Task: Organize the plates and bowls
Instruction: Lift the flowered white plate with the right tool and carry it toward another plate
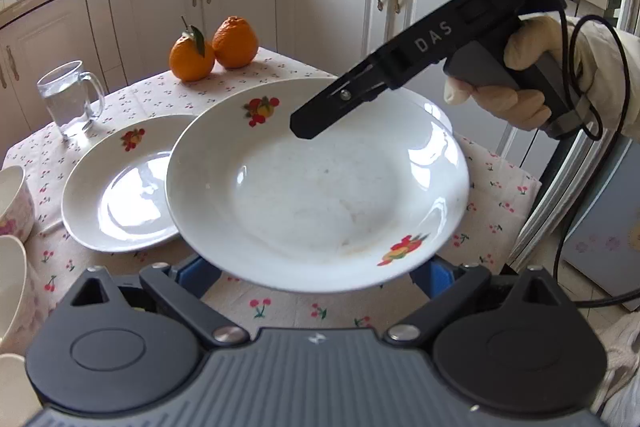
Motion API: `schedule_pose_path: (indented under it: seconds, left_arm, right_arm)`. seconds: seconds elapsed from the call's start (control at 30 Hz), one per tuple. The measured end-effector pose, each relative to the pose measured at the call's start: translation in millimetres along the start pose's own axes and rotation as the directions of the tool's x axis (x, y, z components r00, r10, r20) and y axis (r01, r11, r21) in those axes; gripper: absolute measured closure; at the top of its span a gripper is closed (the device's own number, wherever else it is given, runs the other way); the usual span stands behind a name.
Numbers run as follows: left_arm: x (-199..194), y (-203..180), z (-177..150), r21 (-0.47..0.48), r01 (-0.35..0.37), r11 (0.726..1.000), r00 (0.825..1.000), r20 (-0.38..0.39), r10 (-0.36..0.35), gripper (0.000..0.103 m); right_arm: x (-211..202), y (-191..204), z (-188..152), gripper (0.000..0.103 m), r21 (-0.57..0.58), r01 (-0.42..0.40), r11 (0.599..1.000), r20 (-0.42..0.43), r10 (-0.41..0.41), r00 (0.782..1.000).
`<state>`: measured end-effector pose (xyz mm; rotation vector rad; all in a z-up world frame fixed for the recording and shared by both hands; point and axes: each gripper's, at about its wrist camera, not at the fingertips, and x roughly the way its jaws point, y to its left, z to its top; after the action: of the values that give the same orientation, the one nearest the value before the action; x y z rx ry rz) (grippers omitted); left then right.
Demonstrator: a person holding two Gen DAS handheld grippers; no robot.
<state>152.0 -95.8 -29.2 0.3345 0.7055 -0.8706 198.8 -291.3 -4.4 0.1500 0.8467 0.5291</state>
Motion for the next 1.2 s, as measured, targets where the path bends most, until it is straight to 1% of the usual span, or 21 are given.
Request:
schedule_pose_path:
  seconds: [0.3,0.47,0.63,0.87,1.0,1.2]
  left_arm:
    - [46.3,-16.3,39.6,0.041,0.056,0.998,0.998,-0.006,-0.055,0.005]
    - [63.8,-23.0,53.6,0.055,0.075,0.996,0.997,-0.019,-0.074,0.004]
    - [75.5,-27.6,60.2,0.048,0.089,0.995,0.996,-0.03,-0.087,0.004]
    - [84.6,-27.9,60.9,0.038,0.092,0.995,0.995,-0.041,-0.091,0.004]
    - [88.4,-28.7,62.7,0.049,0.089,0.995,0.995,-0.046,-0.087,0.004]
    - [93.6,-29.0,62.8,0.054,0.1,0.994,0.994,-0.044,-0.097,0.004]
  right_arm:
    - [-25.3,-57.0,-5.5,0.016,0.078,0.065,0.995,0.054,-0.069,0.996]
    - [-30.0,-84.0,-14.8,0.016,0.135,0.086,0.987,0.075,-0.096,0.992]
    - [-31.5,-101.1,-21.9,0.016,0.166,0.103,0.981,0.08,-0.117,0.99]
    - [-32.9,-109.1,-28.2,0.016,0.185,0.102,0.978,0.086,-0.119,0.989]
    - [-34.3,-110.7,-30.3,0.016,0.192,0.101,0.976,0.087,-0.12,0.989]
    - [-39.0,-111.9,-36.9,0.016,0.208,0.117,0.971,0.089,-0.138,0.986]
